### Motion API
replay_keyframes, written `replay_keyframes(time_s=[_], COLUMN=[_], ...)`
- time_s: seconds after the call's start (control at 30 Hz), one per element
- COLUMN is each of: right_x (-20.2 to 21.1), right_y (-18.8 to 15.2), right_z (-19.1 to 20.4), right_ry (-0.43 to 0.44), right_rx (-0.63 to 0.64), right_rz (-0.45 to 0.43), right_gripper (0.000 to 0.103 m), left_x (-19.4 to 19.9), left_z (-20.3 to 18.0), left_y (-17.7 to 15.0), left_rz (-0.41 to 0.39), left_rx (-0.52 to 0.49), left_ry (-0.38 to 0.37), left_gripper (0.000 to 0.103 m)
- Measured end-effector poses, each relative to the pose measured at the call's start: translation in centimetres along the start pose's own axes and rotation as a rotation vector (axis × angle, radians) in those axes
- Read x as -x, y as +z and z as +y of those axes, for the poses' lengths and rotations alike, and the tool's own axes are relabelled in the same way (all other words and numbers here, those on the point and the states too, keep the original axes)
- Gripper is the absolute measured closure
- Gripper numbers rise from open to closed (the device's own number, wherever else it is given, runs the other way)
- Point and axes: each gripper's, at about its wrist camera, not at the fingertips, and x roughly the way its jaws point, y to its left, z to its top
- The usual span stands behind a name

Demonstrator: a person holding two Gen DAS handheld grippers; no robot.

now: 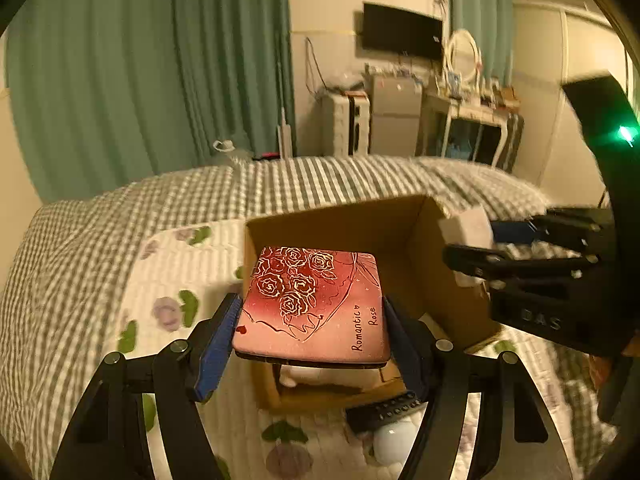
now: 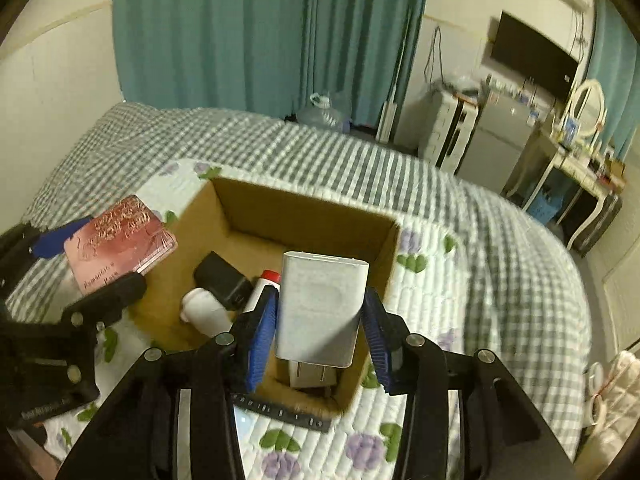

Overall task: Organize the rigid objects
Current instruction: 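Drop the card and charger into the box, opening both tools, then grasp the light-blue earbud case with left tool while right tool grasps the black remote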

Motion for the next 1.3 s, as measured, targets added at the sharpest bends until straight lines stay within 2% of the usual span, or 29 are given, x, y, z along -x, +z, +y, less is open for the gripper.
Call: replay_keyframes(time_s=[0.17, 0.27, 0.33, 0.47, 0.5, 0.57, 0.67, 0.8, 0.97, 1.03, 1.07, 1.17, 1.3], right_x=[-5.4, -7.0, -7.7, -7.9, -7.5, -6.2, -3.0, 2.0, 9.0, 10.9, 11.8, 13.4, 13.2], right_y=[1.0, 1.3, 1.5, 1.8, 1.9, 2.1, 2.0, 1.2, -1.5, -2.8, -3.6, -6.2, -9.2], right_z=[-1.1, -1.7, -1.9, -2.8, -3.0, -3.5, -4.0, -4.2, -3.8, -3.8, -3.7, -3.5, -3.2], right_ry=[-0.005, 0.007, 0.015, 0.062, 0.069, 0.044, 0.010, -0.027, -0.076, -0.069, -0.064, -0.071, -0.055], right_rx=[0.002, -0.030, -0.025, -0.080, -0.090, -0.095, -0.083, -0.058, -0.036, -0.037, -0.044, -0.044, -0.037], right_rz=[0.045, 0.057, 0.036, 0.005, -0.001, -0.040, -0.072, -0.080, -0.068, -0.060, -0.059, -0.052, -0.029], right_gripper=[0.061, 0.061, 0.061, 0.060, 0.059, 0.039, 0.039, 0.038, 0.028, 0.026, 0.021, 0.015, 0.015], left_x=[-4.5, -6.3, -7.2, -7.1, -6.7, -5.4, -2.6, 2.2, 7.7, 9.2, 9.9, 11.4, 11.6], left_z=[0.0, -0.4, -0.5, -0.3, -0.5, -0.9, -1.1, -0.5, 0.3, 0.7, 0.7, 0.5, -0.2], left_y=[0.0, -0.2, -0.4, -0.7, -0.7, -0.5, -0.2, -0.3, -2.0, -3.0, -3.6, -5.0, -6.9], left_rz=[0.046, 0.061, 0.068, 0.066, 0.064, 0.061, 0.051, 0.023, 0.008, 0.018, 0.014, 0.010, 0.028], left_rx=[-0.012, -0.035, -0.025, 0.001, 0.000, -0.012, -0.019, 0.004, 0.045, 0.084, 0.099, 0.121, 0.147], left_ry=[-0.005, 0.014, -0.001, -0.002, 0.001, -0.009, 0.004, -0.001, 0.024, 0.035, 0.043, 0.071, 0.079], left_gripper=[0.032, 0.032, 0.032, 0.030, 0.029, 0.022, 0.021, 0.011, 0.008, 0.007, 0.007, 0.007, 0.006])
